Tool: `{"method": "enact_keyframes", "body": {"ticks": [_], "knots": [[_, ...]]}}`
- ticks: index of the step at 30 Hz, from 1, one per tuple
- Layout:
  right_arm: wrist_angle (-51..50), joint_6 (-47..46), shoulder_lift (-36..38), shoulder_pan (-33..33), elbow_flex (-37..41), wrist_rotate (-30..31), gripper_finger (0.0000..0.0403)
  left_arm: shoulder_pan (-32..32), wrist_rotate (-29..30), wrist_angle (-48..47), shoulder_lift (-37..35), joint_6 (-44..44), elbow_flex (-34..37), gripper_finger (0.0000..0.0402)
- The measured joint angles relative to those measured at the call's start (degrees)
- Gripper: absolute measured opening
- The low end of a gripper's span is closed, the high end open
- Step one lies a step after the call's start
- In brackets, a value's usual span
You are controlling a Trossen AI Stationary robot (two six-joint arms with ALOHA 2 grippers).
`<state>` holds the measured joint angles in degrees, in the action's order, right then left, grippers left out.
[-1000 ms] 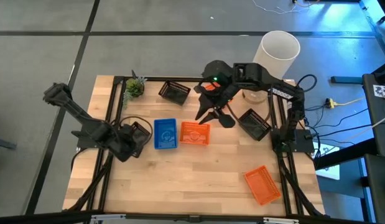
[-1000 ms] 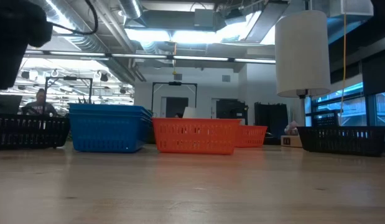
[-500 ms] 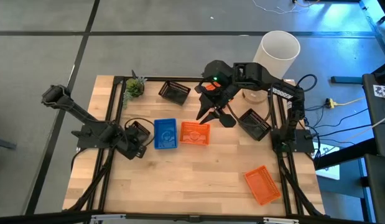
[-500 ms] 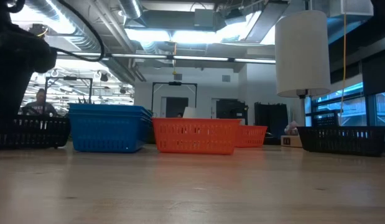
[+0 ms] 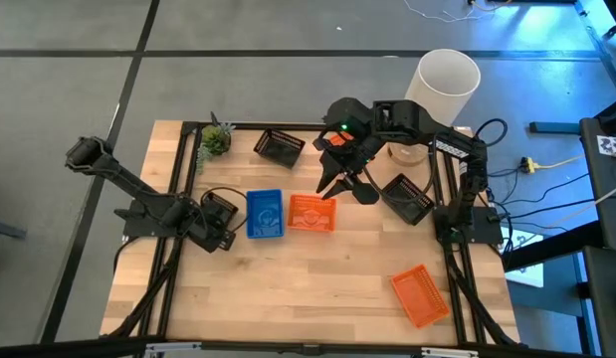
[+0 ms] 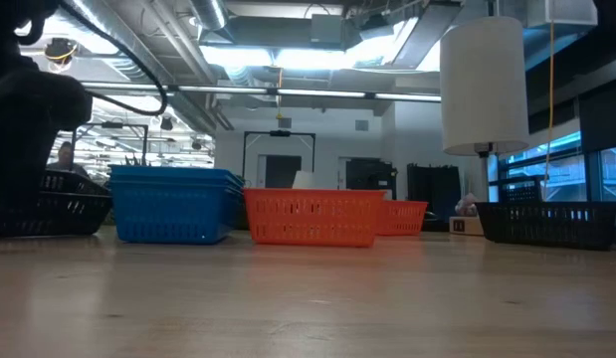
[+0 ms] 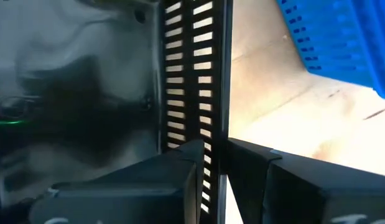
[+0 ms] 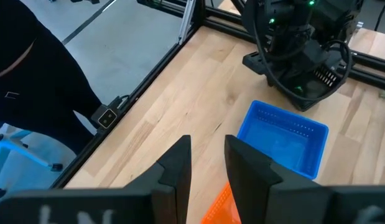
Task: Stack baskets by color
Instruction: Stack the left black bin on the top black bin
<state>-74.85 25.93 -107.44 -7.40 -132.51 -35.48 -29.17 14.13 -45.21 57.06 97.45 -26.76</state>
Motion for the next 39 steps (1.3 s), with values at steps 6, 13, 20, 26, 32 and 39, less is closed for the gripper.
{"method": "enact_keyframes", "body": {"ticks": [6,13,20,26,32,39], "knots": [[-0.1,-0.5,0.4,-0.7,0.0,0.0,0.0097,2.1,0.8,-0.3,0.1,-2.0,-1.7,0.0007],[-0.5,-7.6,4.1,-3.7,0.0,8.7,0.0097,6.0,2.9,-7.4,0.1,-11.4,-11.6,0.0002],[-0.5,-14.3,9.5,-4.7,0.0,21.5,0.0097,12.7,7.0,-13.6,0.1,-26.1,-23.1,0.0001],[-0.7,-19.8,13.0,-4.6,0.0,29.8,0.0097,22.7,7.6,-13.4,2.4,-46.5,-30.8,0.0000],[-2.0,-25.3,16.3,-4.1,3.7,37.4,0.0097,34.4,3.5,-12.7,8.4,-69.4,-39.3,0.0000],[5.5,-28.7,25.2,-3.7,19.1,43.9,0.0097,46.7,-7.4,-10.6,19.4,-98.0,-48.4,0.0000]]}}
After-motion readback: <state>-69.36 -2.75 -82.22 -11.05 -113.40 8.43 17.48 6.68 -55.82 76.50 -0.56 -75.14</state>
